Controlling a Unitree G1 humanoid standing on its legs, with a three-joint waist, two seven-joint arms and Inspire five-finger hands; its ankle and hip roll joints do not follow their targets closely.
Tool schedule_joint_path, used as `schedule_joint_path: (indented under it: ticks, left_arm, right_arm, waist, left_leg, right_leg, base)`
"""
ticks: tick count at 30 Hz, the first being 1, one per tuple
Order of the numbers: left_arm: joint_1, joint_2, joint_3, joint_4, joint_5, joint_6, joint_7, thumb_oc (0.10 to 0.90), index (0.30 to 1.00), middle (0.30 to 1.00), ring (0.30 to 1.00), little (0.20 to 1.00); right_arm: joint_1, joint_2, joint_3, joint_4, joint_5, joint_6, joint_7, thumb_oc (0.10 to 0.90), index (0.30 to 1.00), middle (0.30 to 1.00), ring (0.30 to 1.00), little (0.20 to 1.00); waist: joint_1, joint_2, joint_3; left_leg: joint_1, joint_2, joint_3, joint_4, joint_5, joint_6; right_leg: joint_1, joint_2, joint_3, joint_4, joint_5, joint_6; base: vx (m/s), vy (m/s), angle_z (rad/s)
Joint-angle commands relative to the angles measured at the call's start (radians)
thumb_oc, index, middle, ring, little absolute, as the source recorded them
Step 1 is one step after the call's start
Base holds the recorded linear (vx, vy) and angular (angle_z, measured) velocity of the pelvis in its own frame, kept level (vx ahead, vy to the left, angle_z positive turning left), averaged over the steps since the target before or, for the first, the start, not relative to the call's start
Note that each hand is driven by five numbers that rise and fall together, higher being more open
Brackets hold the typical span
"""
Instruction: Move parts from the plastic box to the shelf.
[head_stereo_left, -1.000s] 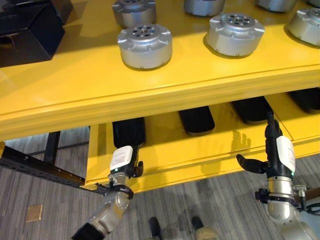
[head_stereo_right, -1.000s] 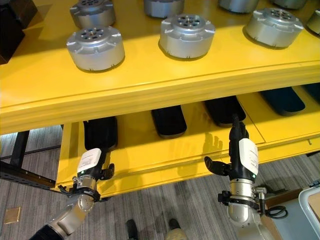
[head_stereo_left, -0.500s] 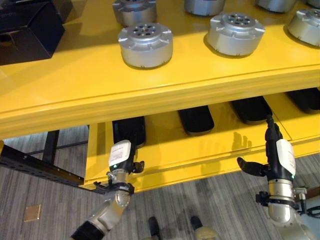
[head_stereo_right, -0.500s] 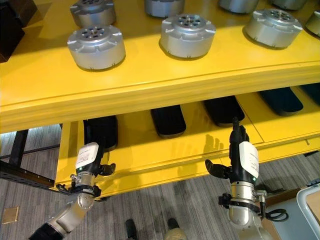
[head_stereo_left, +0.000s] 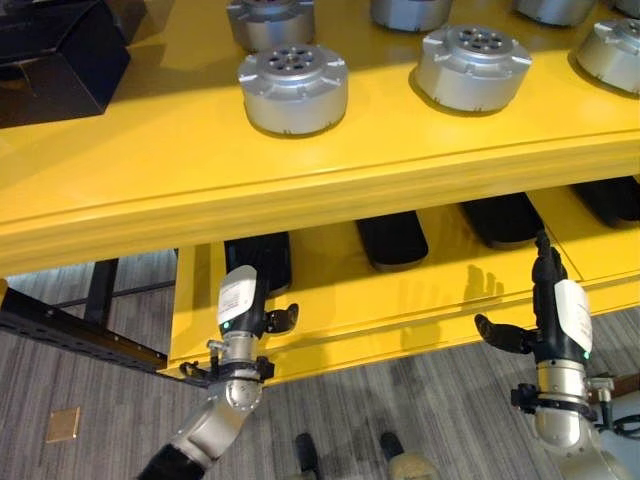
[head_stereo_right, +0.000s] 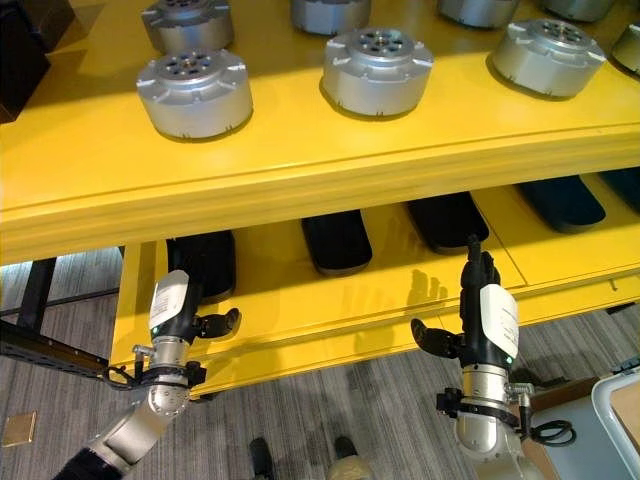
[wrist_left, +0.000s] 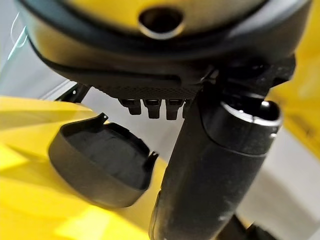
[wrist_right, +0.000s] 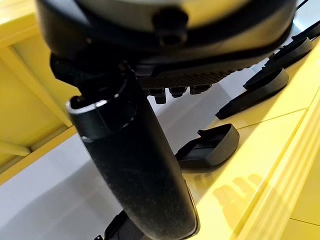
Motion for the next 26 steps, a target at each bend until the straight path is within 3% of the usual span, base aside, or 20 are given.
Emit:
schedule_joint_path:
  ticks: [1, 2, 3, 5, 8, 10, 12, 13, 14, 16, 19, 20, 23, 24, 26]
  left_arm:
    - [-0.038, -0.001, 0.073, -0.105, -0.148, -0.238, -0.047, 0.9, 1.0, 1.0, 1.0, 1.0]
    - [-0.033, -0.002, 0.072, -0.108, -0.172, -0.26, -0.069, 0.9, 1.0, 1.0, 1.0, 1.0]
    - [-0.005, -0.006, 0.074, -0.136, -0.27, -0.301, -0.188, 0.9, 1.0, 1.0, 1.0, 1.0]
    - [0.026, -0.006, 0.069, -0.17, -0.385, -0.353, -0.302, 0.9, 1.0, 1.0, 1.0, 1.0]
    - [0.064, -0.016, 0.055, -0.207, -0.684, -0.37, -0.546, 0.9, 1.0, 1.0, 1.0, 1.0]
    - [0.08, -0.019, 0.047, -0.215, -0.783, -0.392, -0.629, 0.9, 1.0, 1.0, 1.0, 1.0]
    - [0.086, -0.026, 0.029, -0.215, -0.946, -0.39, -0.785, 0.9, 1.0, 1.0, 1.0, 1.0]
    - [0.086, -0.026, 0.029, -0.214, -0.947, -0.39, -0.787, 0.9, 1.0, 1.0, 1.0, 1.0]
    - [0.093, -0.032, 0.016, -0.218, -1.029, -0.39, -0.884, 0.9, 1.0, 1.0, 1.0, 1.0]
    - [0.089, -0.048, -0.004, -0.214, -1.163, -0.366, -1.064, 0.9, 1.0, 1.0, 1.0, 1.0]
    - [0.075, -0.061, -0.013, -0.217, -1.171, -0.415, -1.086, 0.9, 1.0, 1.0, 1.0, 1.0]
    - [0.053, -0.072, -0.01, -0.199, -1.202, -0.376, -1.108, 0.9, 1.0, 1.0, 1.0, 1.0]
    - [0.062, -0.085, 0.015, -0.186, -1.243, -0.338, -1.155, 0.9, 1.0, 1.0, 1.0, 1.0]
    - [0.08, -0.09, 0.029, -0.184, -1.245, -0.307, -1.227, 0.9, 1.0, 1.0, 1.0, 1.0]
    - [0.088, -0.092, 0.026, -0.185, -1.248, -0.301, -1.261, 0.9, 1.0, 1.0, 1.0, 1.0]
  right_arm:
    - [-0.049, -0.011, -0.098, -0.138, 0.003, -0.1, -0.101, 0.9, 1.0, 1.0, 1.0, 1.0]
    - [-0.048, -0.009, -0.099, -0.139, 0.005, -0.102, -0.101, 0.9, 1.0, 1.0, 1.0, 1.0]
    - [-0.046, -0.008, -0.105, -0.144, 0.022, -0.105, -0.099, 0.9, 1.0, 1.0, 1.0, 1.0]
    - [-0.051, -0.01, -0.11, -0.141, 0.048, -0.109, -0.089, 0.9, 1.0, 1.0, 1.0, 1.0]
    - [-0.059, -0.01, -0.109, -0.125, 0.157, -0.131, -0.045, 0.9, 1.0, 1.0, 1.0, 1.0]
    - [-0.057, -0.01, -0.111, -0.112, 0.208, -0.154, -0.011, 0.9, 1.0, 1.0, 1.0, 1.0]
    - [-0.052, -0.001, -0.104, -0.103, 0.357, -0.184, 0.1, 0.9, 1.0, 1.0, 1.0, 1.0]
    - [-0.052, -0.002, -0.105, -0.103, 0.358, -0.185, 0.101, 0.9, 1.0, 1.0, 1.0, 1.0]
    - [-0.046, 0.015, -0.093, -0.1, 0.448, -0.198, 0.172, 0.9, 1.0, 1.0, 1.0, 1.0]
    - [-0.04, 0.035, -0.084, -0.08, 0.505, -0.232, 0.251, 0.9, 1.0, 1.0, 1.0, 1.0]
    - [-0.055, 0.045, -0.066, -0.05, 0.563, -0.268, 0.34, 0.9, 1.0, 1.0, 1.0, 1.0]
    - [-0.058, 0.053, -0.06, -0.055, 0.604, -0.258, 0.398, 0.9, 1.0, 1.0, 1.0, 1.0]
    - [-0.044, 0.059, -0.067, -0.064, 0.662, -0.253, 0.465, 0.9, 1.0, 1.0, 1.0, 1.0]
    - [-0.025, 0.072, -0.075, -0.078, 0.726, -0.246, 0.542, 0.9, 1.0, 1.0, 1.0, 1.0]
    - [-0.022, 0.08, -0.075, -0.078, 0.749, -0.239, 0.574, 0.9, 1.0, 1.0, 1.0, 1.0]
  waist:
    - [0.045, -0.01, -0.056]
    - [0.045, -0.008, -0.058]
    - [0.05, -0.006, -0.057]
    - [0.054, -0.001, -0.057]
    - [0.058, 0.009, -0.06]
    - [0.057, 0.014, -0.064]
    - [0.053, 0.017, -0.069]
    - [0.053, 0.018, -0.068]
    - [0.049, 0.018, -0.072]
    - [0.044, 0.018, -0.078]
    - [0.039, 0.015, -0.084]
    - [0.037, 0.012, -0.088]
    - [0.036, 0.009, -0.095]
    - [0.036, 0.007, -0.1]
    - [0.036, 0.006, -0.101]
  left_leg:
    - [0.075, 0.061, 0.028, -0.003, -0.104, 0.002]
    - [0.078, 0.06, 0.027, -0.003, -0.112, 0.001]
    - [0.078, 0.061, 0.025, -0.003, -0.11, 0.0]
    - [0.077, 0.062, 0.022, -0.004, -0.107, -0.003]
    - [0.076, 0.065, 0.02, -0.005, -0.101, -0.005]
    - [0.077, 0.066, 0.021, -0.005, -0.099, -0.006]
    - [0.078, 0.068, 0.023, -0.005, -0.094, -0.009]
    - [0.078, 0.068, 0.023, -0.005, -0.094, -0.009]
    - [0.079, 0.069, 0.025, -0.005, -0.092, -0.009]
    - [0.08, 0.071, 0.027, -0.005, -0.09, -0.01]
    - [0.081, 0.073, 0.03, -0.005, -0.088, -0.011]
    - [0.083, 0.075, 0.033, -0.005, -0.088, -0.013]
    - [0.087, 0.078, 0.038, -0.005, -0.09, -0.014]
    - [0.089, 0.079, 0.04, -0.005, -0.091, -0.014]
    - [0.09, 0.081, 0.041, -0.005, -0.091, -0.015]
  right_leg:
    - [-0.129, 0.01, -0.049, 0.084, 0.068, -0.006]
    - [-0.124, 0.009, -0.051, 0.082, 0.062, -0.005]
    - [-0.122, 0.008, -0.055, 0.079, 0.062, -0.006]
    - [-0.121, 0.007, -0.058, 0.076, 0.064, -0.006]
    - [-0.117, 0.007, -0.063, 0.069, 0.068, -0.008]
    - [-0.116, 0.006, -0.063, 0.067, 0.069, -0.008]
    - [-0.115, 0.006, -0.062, 0.064, 0.073, -0.01]
    - [-0.115, 0.006, -0.062, 0.064, 0.073, -0.01]
    - [-0.114, 0.006, -0.061, 0.06, 0.076, -0.012]
    - [-0.113, 0.007, -0.06, 0.058, 0.079, -0.014]
    - [-0.113, 0.006, -0.058, 0.057, 0.082, -0.015]
    - [-0.111, 0.007, -0.058, 0.055, 0.083, -0.017]
    - [-0.107, 0.008, -0.059, 0.053, 0.082, -0.018]
    - [-0.107, 0.009, -0.059, 0.054, 0.081, -0.019]
    - [-0.106, 0.009, -0.061, 0.053, 0.081, -0.019]
  base:
    - [0.0, 0.0, 0.0]
    - [0.0, 0.0, 0.0]
    - [0.0, 0.0, 0.0]
    - [-0.03, 0.015, 0.0]
    - [-0.01, 0.007, 0.0]
    - [0.0, 0.0, 0.0]
    - [0.0, 0.0, 0.0]
    - [0.0, 0.0, 0.0]
    - [0.0, 0.0, 0.0]
    - [0.0, -0.004, -0.04]
    - [0.0, -0.002, -0.01]
    - [0.0, 0.0, 0.0]
    - [0.0, 0.0, 0.0]
    - [0.0, 0.0, 0.0]
    - [0.0, 0.0, 0.0]
